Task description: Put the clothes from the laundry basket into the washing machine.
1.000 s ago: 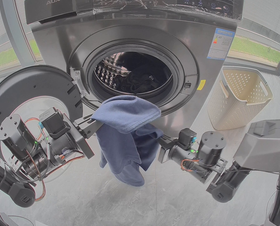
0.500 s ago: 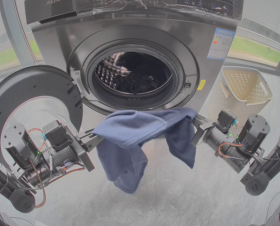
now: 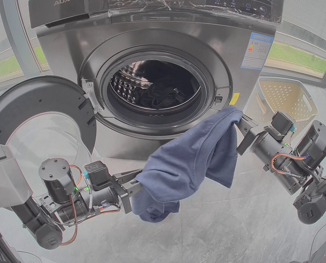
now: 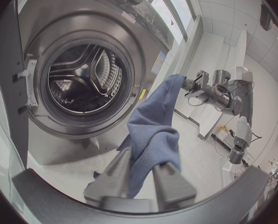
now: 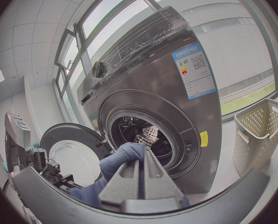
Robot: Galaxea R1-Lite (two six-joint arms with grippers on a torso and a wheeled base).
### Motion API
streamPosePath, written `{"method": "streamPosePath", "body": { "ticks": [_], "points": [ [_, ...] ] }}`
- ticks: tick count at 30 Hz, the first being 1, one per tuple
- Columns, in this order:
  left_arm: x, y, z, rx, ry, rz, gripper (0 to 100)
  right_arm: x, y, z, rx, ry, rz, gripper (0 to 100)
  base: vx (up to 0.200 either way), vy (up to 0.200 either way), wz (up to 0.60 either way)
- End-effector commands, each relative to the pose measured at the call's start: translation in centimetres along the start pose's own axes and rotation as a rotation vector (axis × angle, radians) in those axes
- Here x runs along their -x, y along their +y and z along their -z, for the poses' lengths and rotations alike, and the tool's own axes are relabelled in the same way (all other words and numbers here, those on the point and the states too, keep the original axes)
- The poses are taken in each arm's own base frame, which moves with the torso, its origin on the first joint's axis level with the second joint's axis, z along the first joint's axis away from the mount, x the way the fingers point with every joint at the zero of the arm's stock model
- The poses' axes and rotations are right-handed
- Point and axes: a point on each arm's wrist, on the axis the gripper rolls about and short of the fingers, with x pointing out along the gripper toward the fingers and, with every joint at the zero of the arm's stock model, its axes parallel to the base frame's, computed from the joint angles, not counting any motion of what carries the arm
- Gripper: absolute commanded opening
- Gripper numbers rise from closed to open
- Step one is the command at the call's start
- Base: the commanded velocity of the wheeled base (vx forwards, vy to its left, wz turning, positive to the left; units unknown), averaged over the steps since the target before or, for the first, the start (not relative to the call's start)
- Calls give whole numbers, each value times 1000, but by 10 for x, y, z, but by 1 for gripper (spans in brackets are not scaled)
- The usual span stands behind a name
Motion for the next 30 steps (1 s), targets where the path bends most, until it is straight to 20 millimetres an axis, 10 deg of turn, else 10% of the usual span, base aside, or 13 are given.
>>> {"method": "streamPosePath", "body": {
  "ticks": [1, 17, 30],
  "points": [
    [-20, 10, 23, 49, 62, -13, 100, 0, 2, -5, -2, -19, -9, 0, 0, 0, 0],
    [-35, 29, 80, 21, 234, -62, 100, -7, 9, -9, -12, -52, -15, 0, 0, 0, 0],
    [-33, 0, 61, -53, 189, 89, 100, -54, 17, 25, -27, -45, 8, 0, 0, 0, 0]
  ]
}}
